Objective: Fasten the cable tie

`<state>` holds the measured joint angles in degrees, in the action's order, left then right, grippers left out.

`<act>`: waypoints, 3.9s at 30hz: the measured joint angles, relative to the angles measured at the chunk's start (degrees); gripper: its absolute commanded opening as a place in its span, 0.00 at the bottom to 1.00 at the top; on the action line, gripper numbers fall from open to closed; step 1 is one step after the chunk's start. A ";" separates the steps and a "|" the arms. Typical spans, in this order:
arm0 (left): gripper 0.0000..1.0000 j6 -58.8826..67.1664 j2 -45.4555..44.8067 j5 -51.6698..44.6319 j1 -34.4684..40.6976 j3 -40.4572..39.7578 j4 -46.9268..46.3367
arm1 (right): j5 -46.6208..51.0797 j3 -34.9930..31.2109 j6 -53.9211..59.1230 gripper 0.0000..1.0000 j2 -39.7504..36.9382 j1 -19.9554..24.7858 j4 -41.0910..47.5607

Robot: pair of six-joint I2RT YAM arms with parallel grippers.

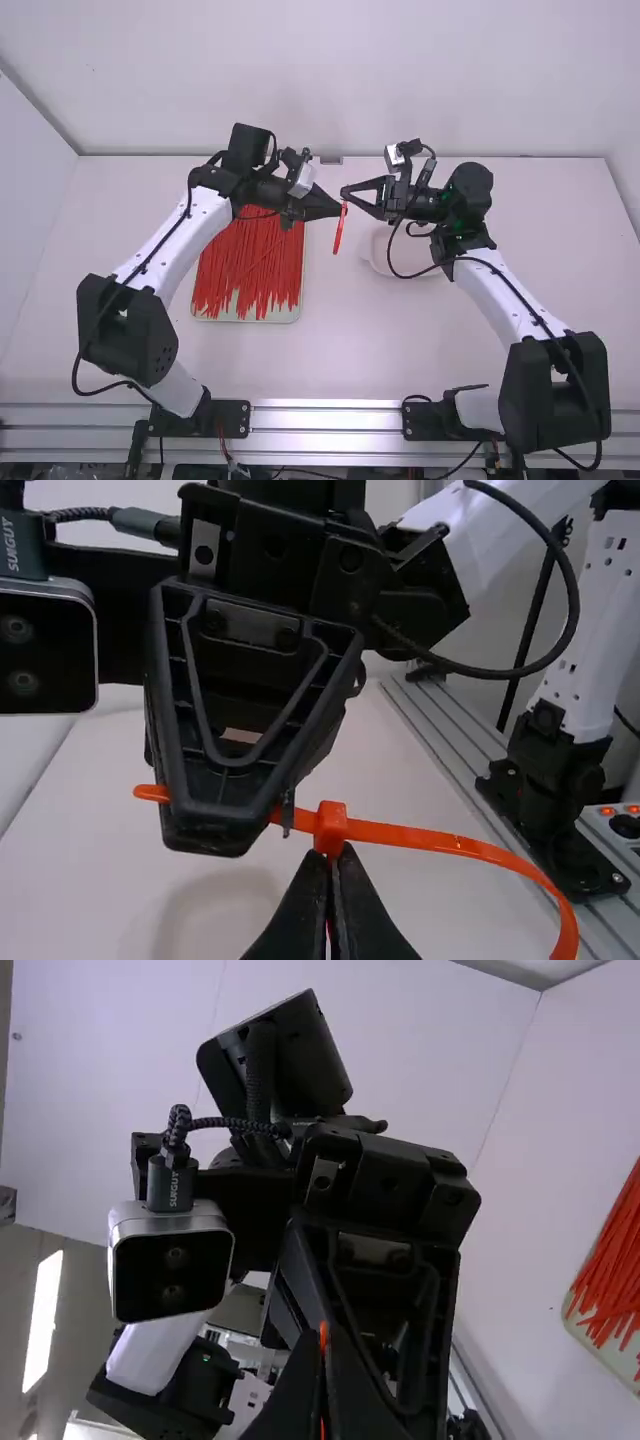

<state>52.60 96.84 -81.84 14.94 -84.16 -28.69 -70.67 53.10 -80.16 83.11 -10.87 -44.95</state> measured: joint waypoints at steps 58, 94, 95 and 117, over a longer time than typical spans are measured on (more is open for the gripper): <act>0.02 -32.87 -0.72 9.25 0.66 28.55 43.69 | -0.44 -0.87 -6.08 0.03 0.35 5.88 -9.57; 0.02 -100.26 -0.42 3.89 -0.24 29.42 113.59 | -2.64 -0.68 -3.41 0.47 0.33 0.04 -9.79; 0.02 -100.43 -0.42 3.87 -0.13 29.42 113.59 | -2.62 -0.68 -3.50 0.45 0.35 0.00 -9.77; 0.02 -100.85 -0.42 4.11 0.87 29.42 113.42 | -2.64 -0.68 -3.41 0.00 0.33 0.00 -9.79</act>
<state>-48.25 96.42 -77.73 15.81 -54.74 84.73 -73.32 52.42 -83.57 83.44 -10.87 -54.74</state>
